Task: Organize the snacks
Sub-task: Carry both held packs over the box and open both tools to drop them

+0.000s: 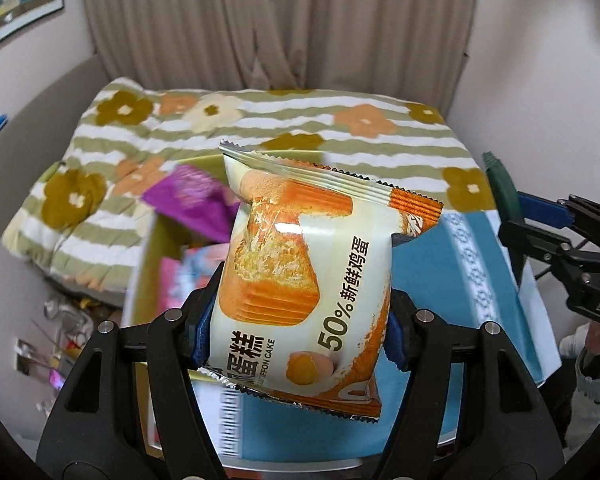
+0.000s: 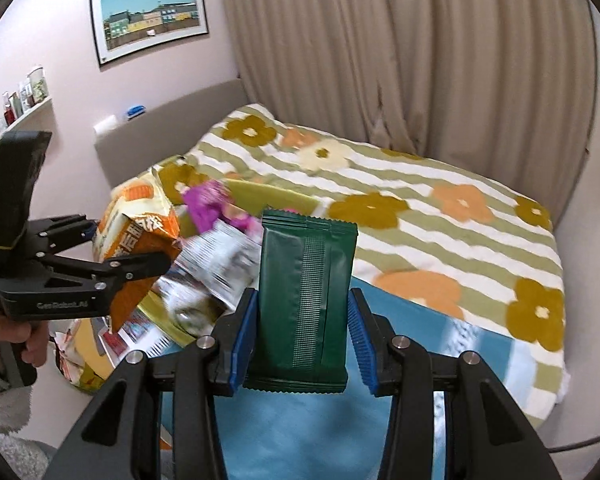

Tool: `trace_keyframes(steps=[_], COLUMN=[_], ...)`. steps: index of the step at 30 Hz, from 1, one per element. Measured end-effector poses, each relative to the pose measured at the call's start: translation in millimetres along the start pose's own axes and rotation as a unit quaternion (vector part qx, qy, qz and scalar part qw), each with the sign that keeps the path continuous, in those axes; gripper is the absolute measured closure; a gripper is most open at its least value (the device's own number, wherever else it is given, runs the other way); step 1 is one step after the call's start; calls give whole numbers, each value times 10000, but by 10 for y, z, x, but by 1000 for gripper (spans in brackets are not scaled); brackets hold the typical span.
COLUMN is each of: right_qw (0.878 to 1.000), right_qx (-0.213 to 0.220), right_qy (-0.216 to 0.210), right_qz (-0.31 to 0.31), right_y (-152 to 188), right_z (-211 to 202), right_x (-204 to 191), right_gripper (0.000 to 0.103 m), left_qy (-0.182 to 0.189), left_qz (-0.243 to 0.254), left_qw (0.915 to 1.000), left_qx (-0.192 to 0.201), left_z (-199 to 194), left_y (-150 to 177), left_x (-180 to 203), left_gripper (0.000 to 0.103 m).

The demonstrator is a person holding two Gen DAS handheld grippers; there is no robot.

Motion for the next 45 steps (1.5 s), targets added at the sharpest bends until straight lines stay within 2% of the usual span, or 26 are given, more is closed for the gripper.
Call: trace_keyframes(steps=[6, 12, 13, 16, 18, 20, 26, 32, 38, 40, 41, 42, 45], right_qw=[9995, 9972, 9967, 9946, 9932, 9919, 9925, 9933, 9935, 9926, 9917, 9912, 9895], right_qx=[-77, -299, -333, -469, -533, -613, -605, -552, -792, -840, -821, -818, -839], right_qy=[6, 146, 171, 341, 421, 496, 504, 426, 369, 453, 540, 541, 543], right_qz=[316, 662, 715, 864, 942, 993, 938, 918, 731, 750, 828, 894, 1048], right_y=[-284, -407, -411, -400, -388, -374, -457, -613, -696, -676, -650, -630, -540], right_z=[342, 662, 695, 795, 806, 834, 850, 868, 1105, 1189, 1209, 1220, 1221], right_x=[-611, -1046, -1086, -1188, -1237, -1273, -1377, -1471, -1640, -1673, -1674, -1677, -1678], right_gripper=[62, 62, 62, 62, 62, 62, 62, 62, 61, 43, 22, 7, 4], left_qy=[-68, 162, 217, 344, 567, 634, 579, 469, 432, 440, 440, 436, 424], left_qz=[-17, 119, 149, 284, 250, 199, 94, 247, 382, 393, 394, 395, 349], left_qw=[9995, 9971, 9968, 9962, 9954, 9947, 9954, 9967, 9961, 9956, 9955, 9953, 9953], left_qx=[-310, -730, -760, -753, -725, -778, -755, -622, -669, -726, -746, -764, -803], left_z=[103, 491, 529, 596, 589, 574, 419, 279, 308, 334, 344, 347, 343], left_y=[51, 96, 105, 130, 165, 213, 315, 239, 256, 300, 327, 351, 417], left_x=[-844, -1298, -1321, -1374, -1400, -1430, -1546, -1572, -1661, -1692, -1703, -1711, -1710], left_gripper=[41, 41, 37, 1, 1, 1, 1, 1, 1, 1, 1, 1, 1])
Point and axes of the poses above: each gripper's, at about its wrist camera, not at the fingertips, and z roughly the way its jaws point, x to its right, y to its underside, the point moved 7 cm from there along z, roughly the way its jaws point, and after that the axes turned 11 degrees about y, right-handed, at the moved point
